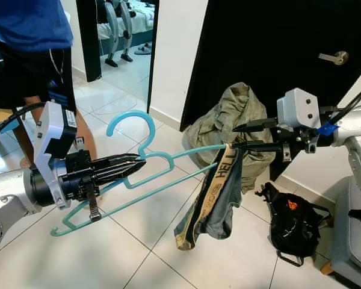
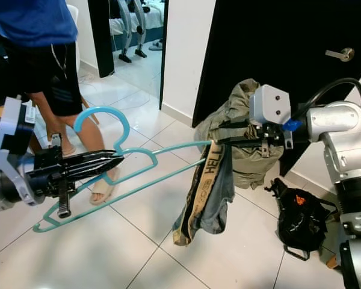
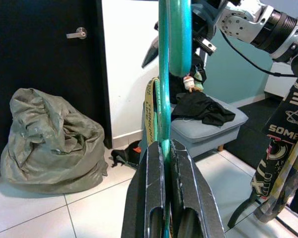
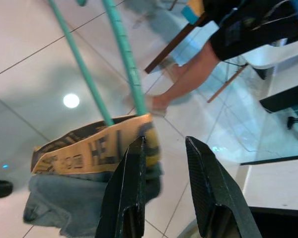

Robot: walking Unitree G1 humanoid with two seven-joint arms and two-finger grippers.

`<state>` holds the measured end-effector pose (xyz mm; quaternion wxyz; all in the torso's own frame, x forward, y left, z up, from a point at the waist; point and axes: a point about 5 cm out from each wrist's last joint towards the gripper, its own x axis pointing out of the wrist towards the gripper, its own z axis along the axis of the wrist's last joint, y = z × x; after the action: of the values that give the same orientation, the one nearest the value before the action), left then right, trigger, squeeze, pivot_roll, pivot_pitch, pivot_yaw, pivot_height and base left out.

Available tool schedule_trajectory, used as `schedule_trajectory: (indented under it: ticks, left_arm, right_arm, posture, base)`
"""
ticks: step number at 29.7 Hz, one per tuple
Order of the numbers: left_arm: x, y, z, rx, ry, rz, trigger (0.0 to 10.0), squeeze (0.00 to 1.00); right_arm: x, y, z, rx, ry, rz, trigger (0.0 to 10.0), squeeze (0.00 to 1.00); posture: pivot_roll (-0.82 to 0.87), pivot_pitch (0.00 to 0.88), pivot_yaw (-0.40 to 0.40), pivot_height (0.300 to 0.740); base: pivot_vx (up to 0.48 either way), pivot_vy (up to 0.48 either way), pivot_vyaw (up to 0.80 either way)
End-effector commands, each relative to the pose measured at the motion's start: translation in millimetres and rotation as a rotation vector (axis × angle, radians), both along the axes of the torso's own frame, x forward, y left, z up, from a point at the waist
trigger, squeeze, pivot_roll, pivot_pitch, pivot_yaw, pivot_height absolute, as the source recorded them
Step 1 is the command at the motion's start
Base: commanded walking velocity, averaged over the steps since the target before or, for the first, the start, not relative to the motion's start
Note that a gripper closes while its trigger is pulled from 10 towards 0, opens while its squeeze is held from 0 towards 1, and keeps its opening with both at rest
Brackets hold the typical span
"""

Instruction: Hang hanger

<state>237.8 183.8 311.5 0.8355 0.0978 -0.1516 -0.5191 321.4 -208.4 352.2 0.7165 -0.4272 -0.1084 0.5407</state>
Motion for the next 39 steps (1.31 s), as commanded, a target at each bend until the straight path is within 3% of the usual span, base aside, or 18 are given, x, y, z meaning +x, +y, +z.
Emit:
schedule_trajectory:
  ticks: [1,13,31,39]
  left_arm:
    - [-4.2,-1.8,0.3,0.023,0.000,-0.025,10.0,0.00]
    - [-4.9,-0.7,-0.3,0.025,-0.001,-0.022,10.0,0.00]
    - [-5.7,-1.5,0.4,0.046,0.000,-0.037,10.0,0.00]
    - [-6.4,-2.2,1.0,0.047,-0.002,-0.037,10.0,0.00]
  right_arm:
    - [-3.2,-1.6,-4.4,-0.035,0.035,0.014,10.0,0.00]
    - [-2.7,-5.1,-5.2,-0.062,0.050,0.010,10.0,0.00]
    - [0.0,22.2,-18.1,-0.071,0.083,0.130,10.0,0.00]
    - [-0.6,22.6,-23.2,-0.091,0.111,0.146,10.0,0.00]
  posture:
    - [-0.11,0.217,-0.145,0.740]
    - [-0.10,0.205,-0.144,0.740]
    - [-0.08,0.203,-0.145,0.740]
    - [-0.09,0.210,-0.147,0.740]
  base:
    - [0.000,0.000,0.00]
    - [0.000,0.000,0.00]
    - [0.000,0.000,0.00]
    - [0.000,0.000,0.00]
